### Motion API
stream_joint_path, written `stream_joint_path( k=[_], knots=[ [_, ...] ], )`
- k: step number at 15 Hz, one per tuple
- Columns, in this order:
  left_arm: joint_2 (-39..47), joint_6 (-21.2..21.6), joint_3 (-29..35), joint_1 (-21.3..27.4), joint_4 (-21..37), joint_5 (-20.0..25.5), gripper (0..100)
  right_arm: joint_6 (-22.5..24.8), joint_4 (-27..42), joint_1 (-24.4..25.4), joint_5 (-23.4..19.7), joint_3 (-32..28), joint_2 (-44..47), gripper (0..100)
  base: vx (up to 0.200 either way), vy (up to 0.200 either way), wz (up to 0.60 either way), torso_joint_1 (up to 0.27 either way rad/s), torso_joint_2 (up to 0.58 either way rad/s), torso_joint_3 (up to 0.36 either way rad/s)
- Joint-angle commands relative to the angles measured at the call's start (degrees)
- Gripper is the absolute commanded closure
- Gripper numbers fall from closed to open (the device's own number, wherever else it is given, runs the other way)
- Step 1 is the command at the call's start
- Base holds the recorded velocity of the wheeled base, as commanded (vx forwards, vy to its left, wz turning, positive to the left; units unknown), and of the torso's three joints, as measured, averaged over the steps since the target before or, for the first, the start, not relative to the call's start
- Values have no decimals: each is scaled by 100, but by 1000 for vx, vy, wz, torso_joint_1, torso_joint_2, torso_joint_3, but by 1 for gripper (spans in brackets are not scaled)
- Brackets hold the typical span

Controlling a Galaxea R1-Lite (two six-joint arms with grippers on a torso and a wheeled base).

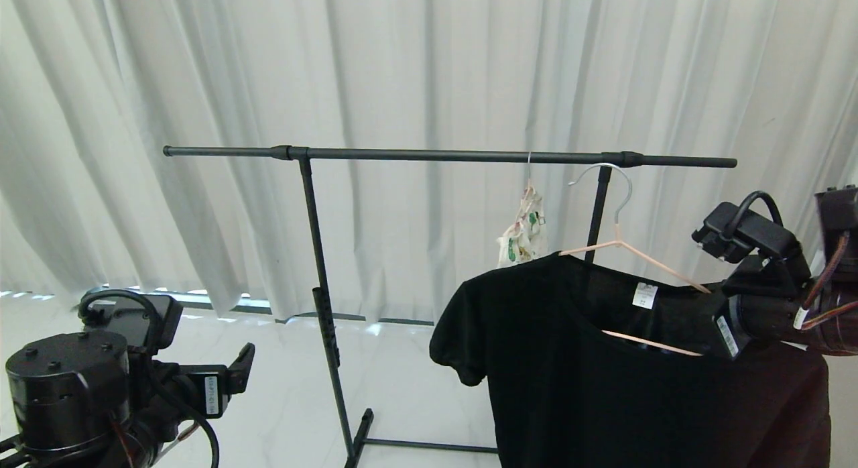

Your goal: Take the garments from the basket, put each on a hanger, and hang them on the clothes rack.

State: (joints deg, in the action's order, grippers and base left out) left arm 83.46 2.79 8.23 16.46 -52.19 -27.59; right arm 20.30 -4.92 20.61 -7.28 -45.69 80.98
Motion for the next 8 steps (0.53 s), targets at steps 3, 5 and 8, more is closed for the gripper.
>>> stream_joint_path(
  k=[3, 5, 8],
  knots=[
    [57, 55, 82, 7, -2, -19, 0, 1, -8, 30, -2, 8, 40, 100, 0, 200, 0, 1, -1, 2],
    [57, 55, 82, 7, -2, -19, 0, -8, -8, 30, 86, 16, 40, 100, 0, 200, 0, 2, 2, 5],
    [83, 55, 100, 33, -2, -19, 0, -26, -8, 118, 130, -10, 128, 100, 0, 200, 0, 1, 1, 1]
  ],
)
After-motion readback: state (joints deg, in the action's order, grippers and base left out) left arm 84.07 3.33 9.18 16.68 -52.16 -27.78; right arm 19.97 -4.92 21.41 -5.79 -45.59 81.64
